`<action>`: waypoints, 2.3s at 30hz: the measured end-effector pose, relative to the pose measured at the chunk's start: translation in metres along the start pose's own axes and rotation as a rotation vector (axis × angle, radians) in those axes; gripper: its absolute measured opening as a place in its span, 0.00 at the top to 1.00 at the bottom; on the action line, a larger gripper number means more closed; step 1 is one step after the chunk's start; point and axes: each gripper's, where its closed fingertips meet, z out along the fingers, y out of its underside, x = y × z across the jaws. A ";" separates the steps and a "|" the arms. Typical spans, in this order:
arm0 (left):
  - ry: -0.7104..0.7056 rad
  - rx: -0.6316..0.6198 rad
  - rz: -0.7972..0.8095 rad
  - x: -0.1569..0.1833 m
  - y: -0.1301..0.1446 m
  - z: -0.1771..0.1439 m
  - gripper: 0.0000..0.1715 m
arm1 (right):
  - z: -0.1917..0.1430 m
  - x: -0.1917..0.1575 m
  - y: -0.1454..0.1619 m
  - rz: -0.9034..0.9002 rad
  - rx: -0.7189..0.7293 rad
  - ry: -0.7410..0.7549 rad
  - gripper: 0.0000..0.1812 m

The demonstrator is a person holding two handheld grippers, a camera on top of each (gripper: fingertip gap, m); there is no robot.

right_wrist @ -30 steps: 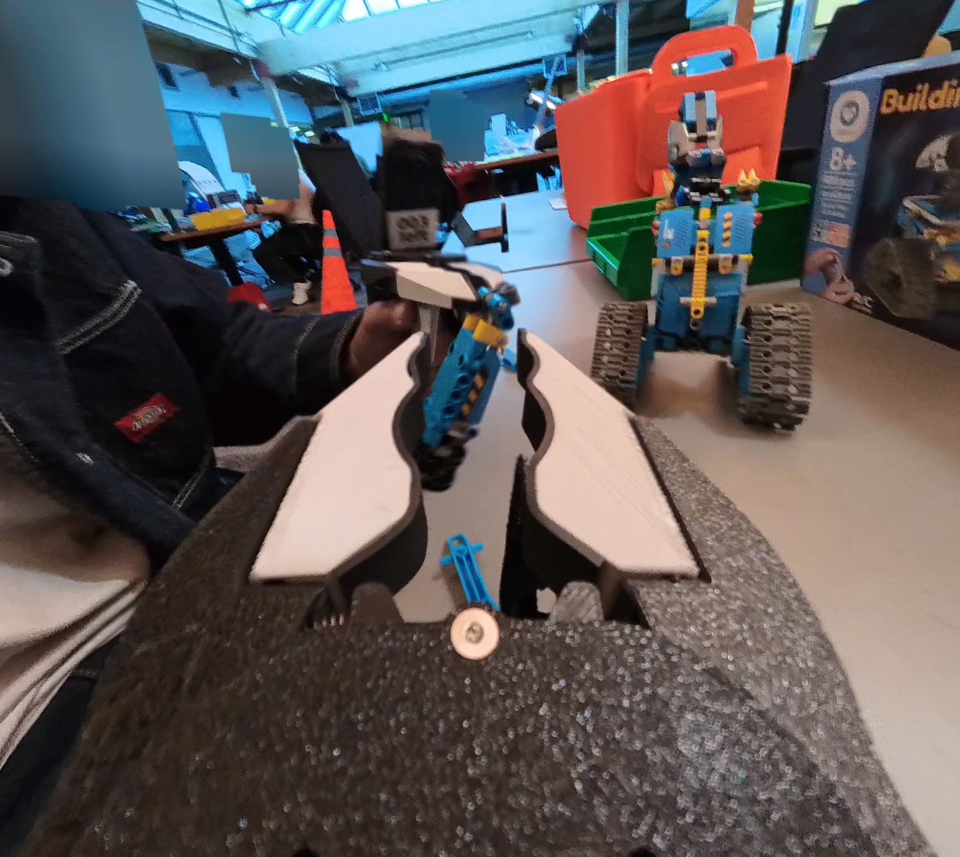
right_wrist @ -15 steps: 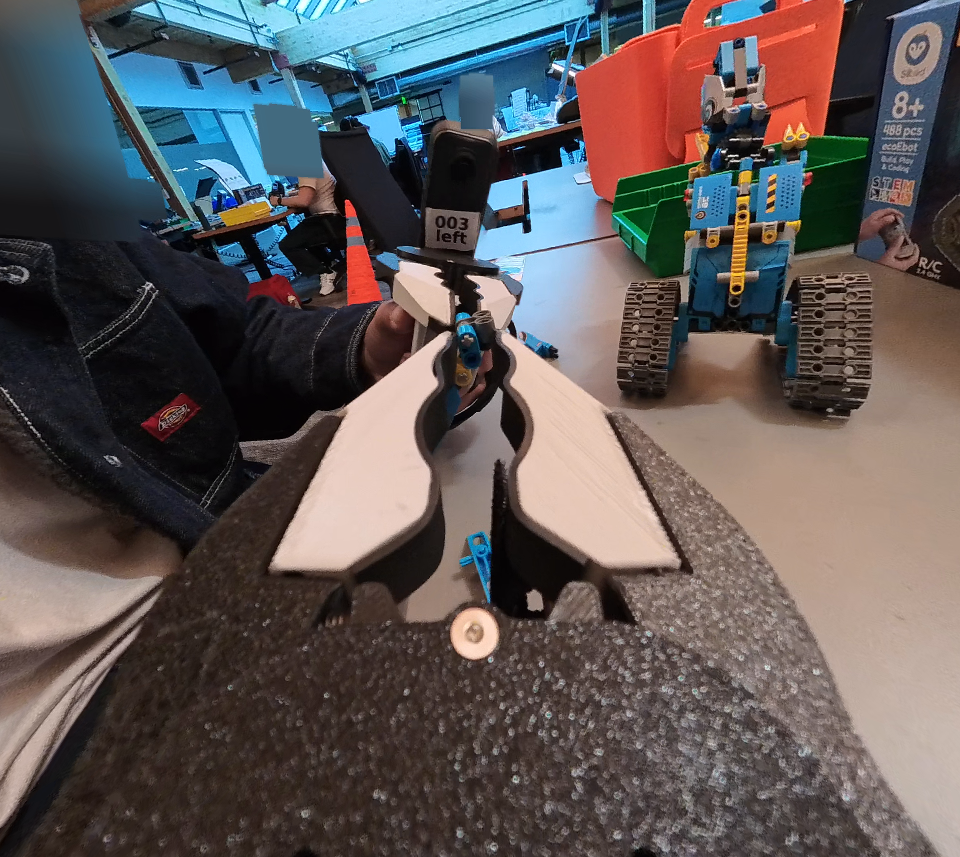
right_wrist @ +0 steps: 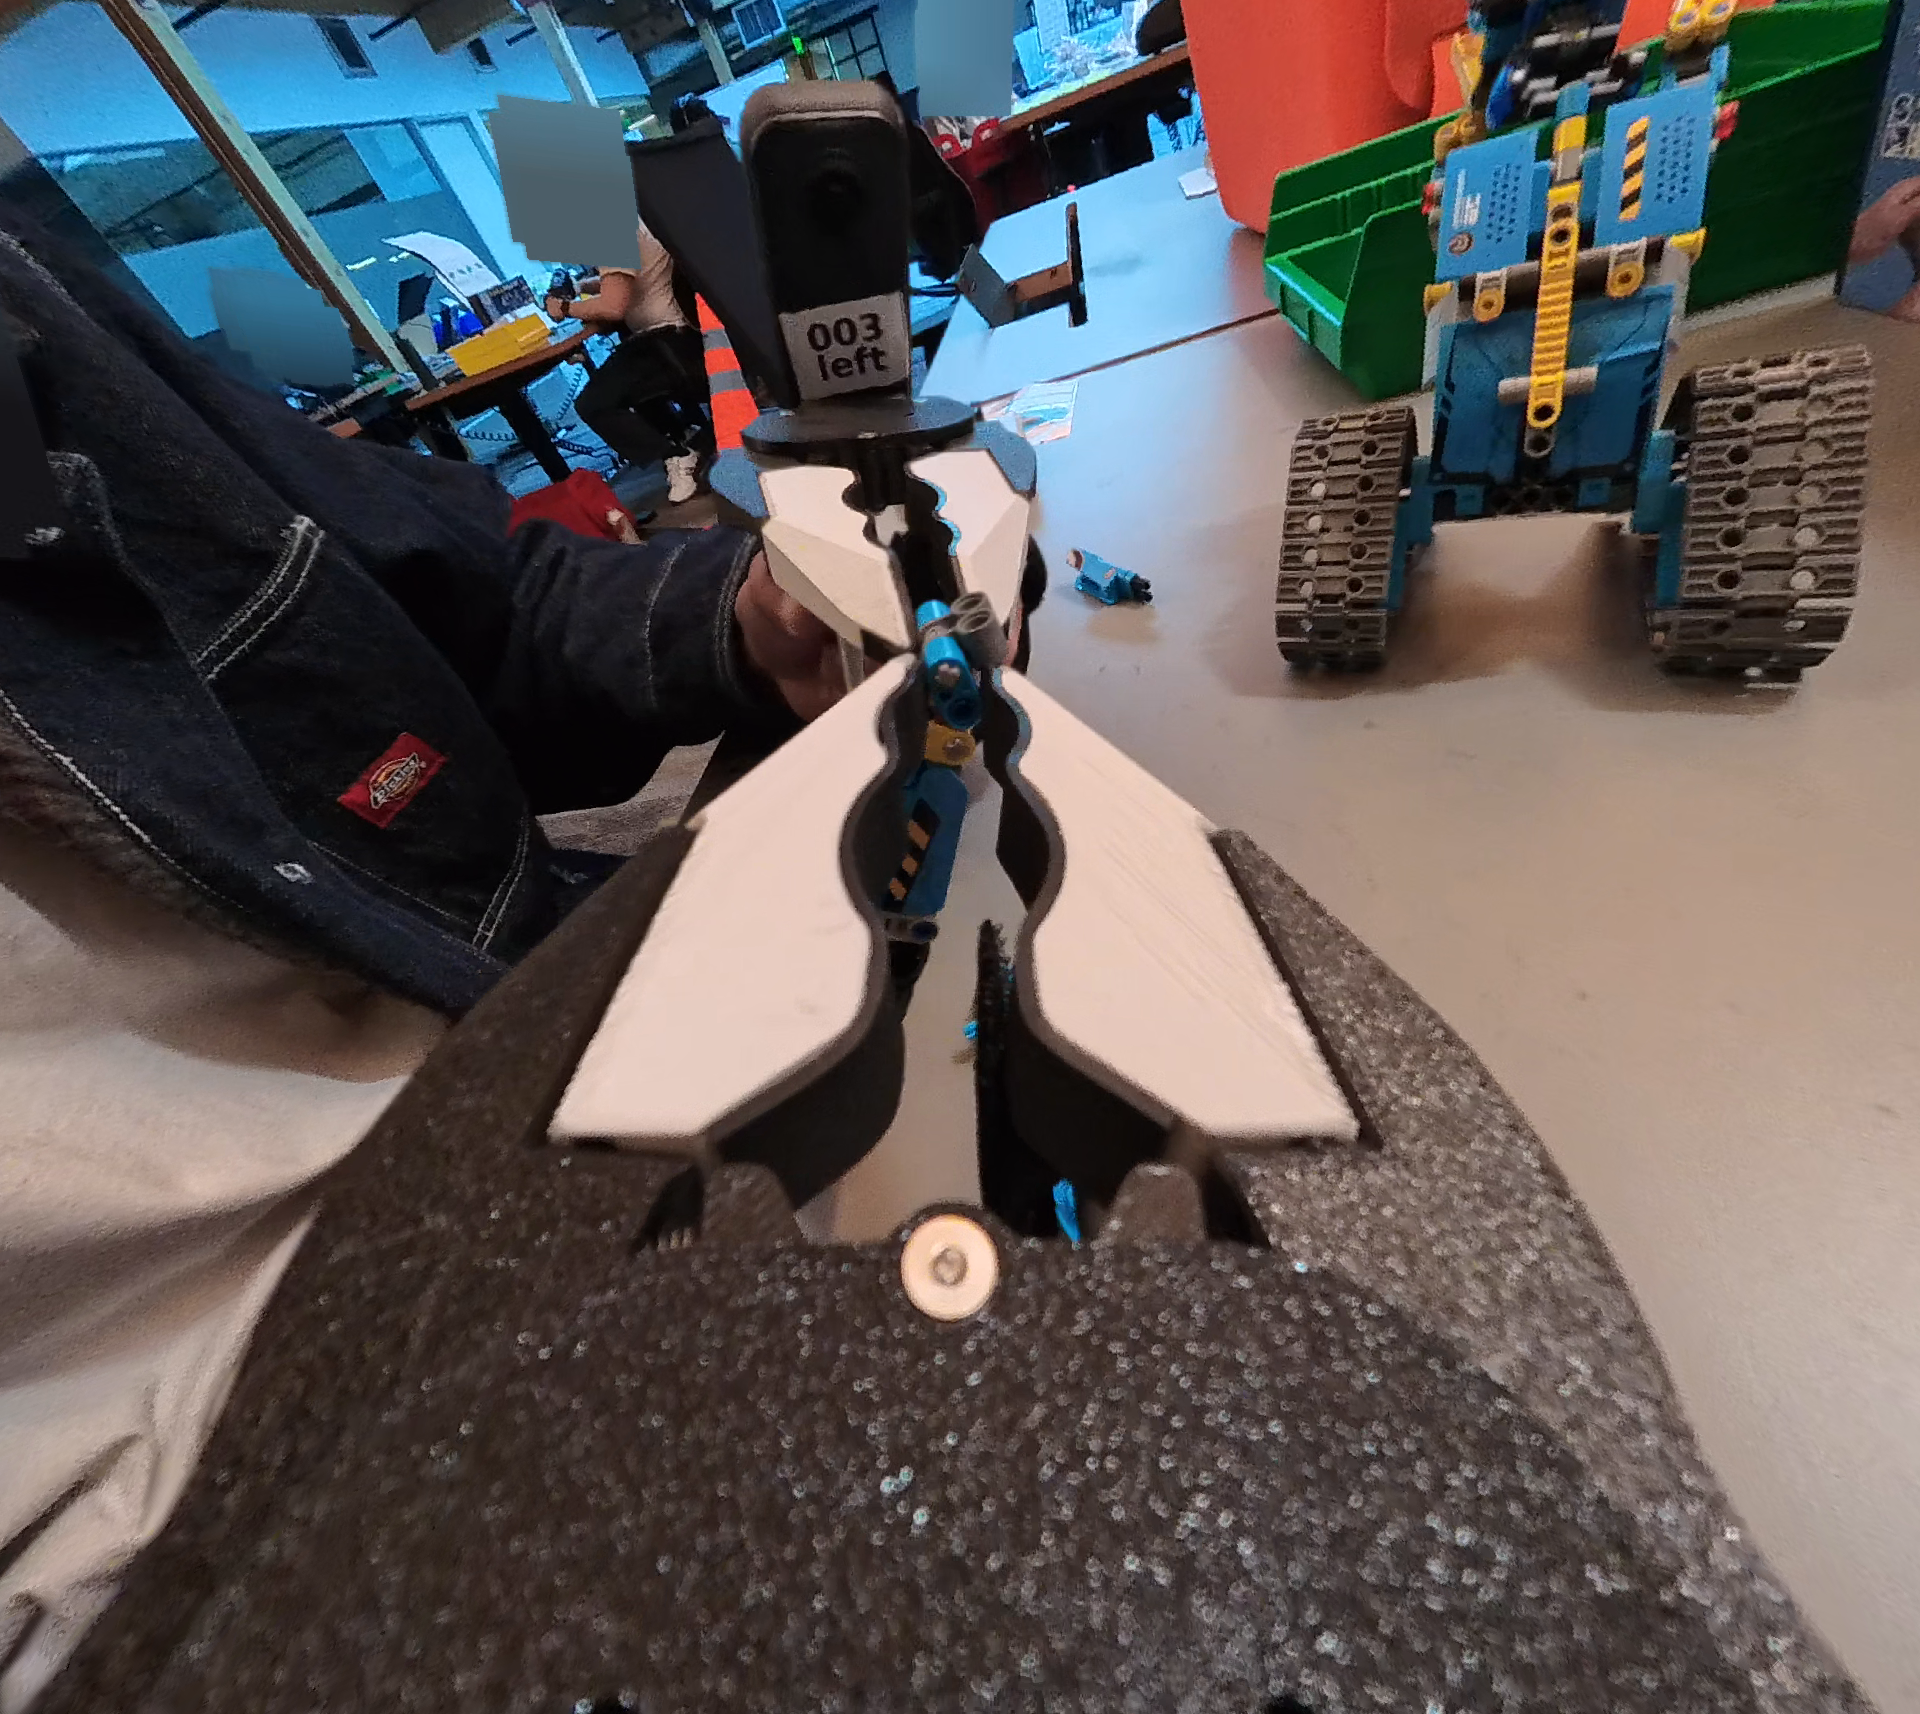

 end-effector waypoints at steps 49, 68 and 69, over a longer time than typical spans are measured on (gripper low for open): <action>-0.261 -0.645 0.077 -0.065 0.105 0.014 0.84 | -0.080 0.071 -0.004 0.291 0.199 0.209 0.95; 0.080 -0.219 -0.187 -0.008 0.035 0.034 0.91 | -0.023 0.019 0.016 0.117 0.002 0.028 0.95; 0.096 -0.207 -0.223 -0.008 0.033 0.033 0.91 | -0.023 0.019 0.015 0.100 0.006 0.033 0.96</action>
